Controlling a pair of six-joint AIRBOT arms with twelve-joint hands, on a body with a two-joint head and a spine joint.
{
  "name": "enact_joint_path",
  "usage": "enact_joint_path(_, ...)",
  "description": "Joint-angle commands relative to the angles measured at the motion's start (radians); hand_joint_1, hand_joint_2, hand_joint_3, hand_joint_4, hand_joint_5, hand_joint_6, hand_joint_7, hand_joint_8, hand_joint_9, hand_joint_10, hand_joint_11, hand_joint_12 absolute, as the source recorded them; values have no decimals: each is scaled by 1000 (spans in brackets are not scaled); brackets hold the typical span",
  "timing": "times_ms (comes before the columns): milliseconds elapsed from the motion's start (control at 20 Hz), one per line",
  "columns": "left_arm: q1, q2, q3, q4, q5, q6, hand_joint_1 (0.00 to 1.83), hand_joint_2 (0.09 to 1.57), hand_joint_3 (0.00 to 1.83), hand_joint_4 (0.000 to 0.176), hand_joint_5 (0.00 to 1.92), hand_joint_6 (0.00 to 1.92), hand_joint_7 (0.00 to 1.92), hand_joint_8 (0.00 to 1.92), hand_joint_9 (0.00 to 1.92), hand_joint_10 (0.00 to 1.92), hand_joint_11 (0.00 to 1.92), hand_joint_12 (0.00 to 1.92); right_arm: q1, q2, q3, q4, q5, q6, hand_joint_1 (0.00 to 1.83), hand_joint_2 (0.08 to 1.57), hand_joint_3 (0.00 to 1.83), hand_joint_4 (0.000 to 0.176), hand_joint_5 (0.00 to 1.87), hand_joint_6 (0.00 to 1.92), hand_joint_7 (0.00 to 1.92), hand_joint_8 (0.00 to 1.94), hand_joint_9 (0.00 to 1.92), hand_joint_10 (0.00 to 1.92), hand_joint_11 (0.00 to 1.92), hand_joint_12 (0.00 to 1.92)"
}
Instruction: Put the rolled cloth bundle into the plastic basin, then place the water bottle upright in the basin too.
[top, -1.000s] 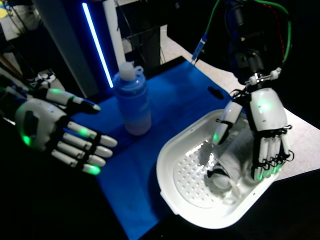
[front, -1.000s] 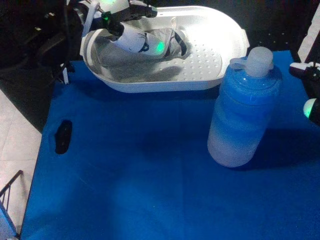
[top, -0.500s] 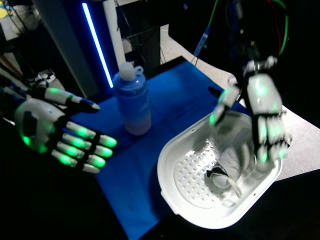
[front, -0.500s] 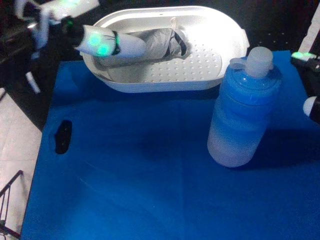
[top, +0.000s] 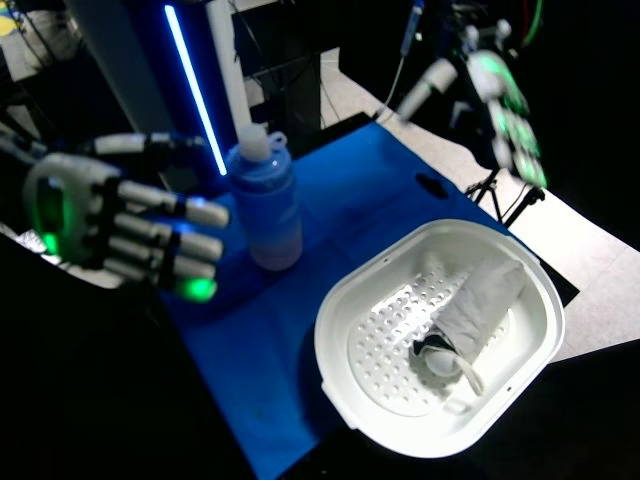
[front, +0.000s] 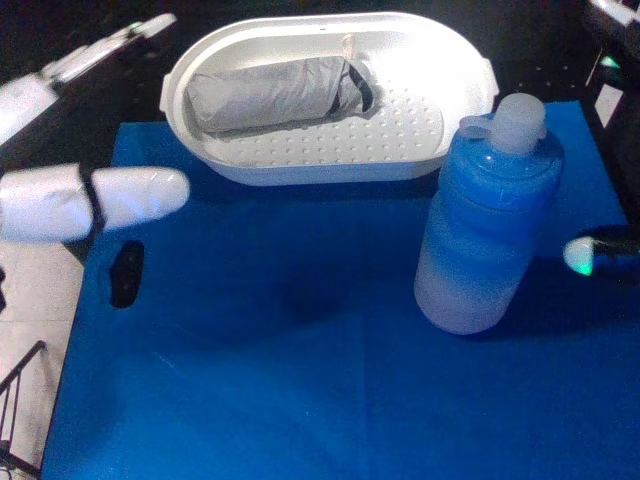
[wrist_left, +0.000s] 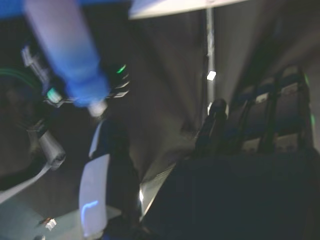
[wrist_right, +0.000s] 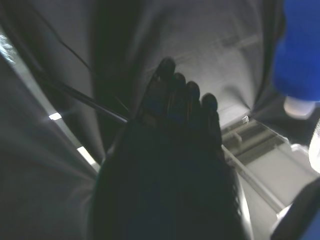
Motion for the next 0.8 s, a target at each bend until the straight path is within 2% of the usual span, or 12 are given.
enact_joint_path(0,17,7,-10,-43,-199,-5,388,862,0,176,29,7,0,0,0,0,0,0,21,-15,6,-15,119,10,904,831,0,176,54,4,12,1,60,4,0,496)
enact_joint_path(150,122,8,-57,-120,-290,-7,409,899,5,172,26,2,0,0,0,0,0,0,72,-72,27,-24,118,21,904,842,0,176,61,2,34,2,48,0,0,554)
enact_joint_path(250,155,8,-70,-139,-313,-21,466,910,6,176,48,8,0,0,0,0,0,0,87,-110,45,-23,118,48,954,841,1,176,59,2,53,5,85,8,0,664)
enact_joint_path(350,175,8,-79,-149,-323,-25,514,915,5,176,51,6,0,0,0,0,0,0,96,-148,61,-16,118,61,950,865,5,176,70,3,103,14,119,12,0,692)
enact_joint_path(400,182,8,-84,-153,-328,-26,524,916,4,176,43,2,0,0,0,0,0,0,101,-163,67,-15,118,62,929,886,3,176,48,3,107,3,117,3,0,534)
enact_joint_path(550,189,6,-91,-154,-333,-30,585,941,9,176,44,1,0,0,0,0,0,0,109,-194,86,-11,114,78,960,941,5,176,182,11,241,8,216,13,0,550)
enact_joint_path(600,189,4,-91,-155,-333,-32,598,953,11,176,48,2,0,0,0,0,0,0,111,-200,90,-8,109,78,990,996,2,114,278,4,311,3,297,10,0,765)
enact_joint_path(650,190,3,-91,-155,-333,-33,609,958,10,176,47,1,0,0,0,0,0,0,113,-205,93,-8,104,79,1007,1029,3,67,354,7,371,6,365,15,0,873)
enact_joint_path(750,191,2,-91,-155,-329,-36,572,954,6,176,49,1,0,0,0,0,0,0,116,-209,96,-8,94,79,1044,1069,1,33,472,10,483,5,468,14,46,908)
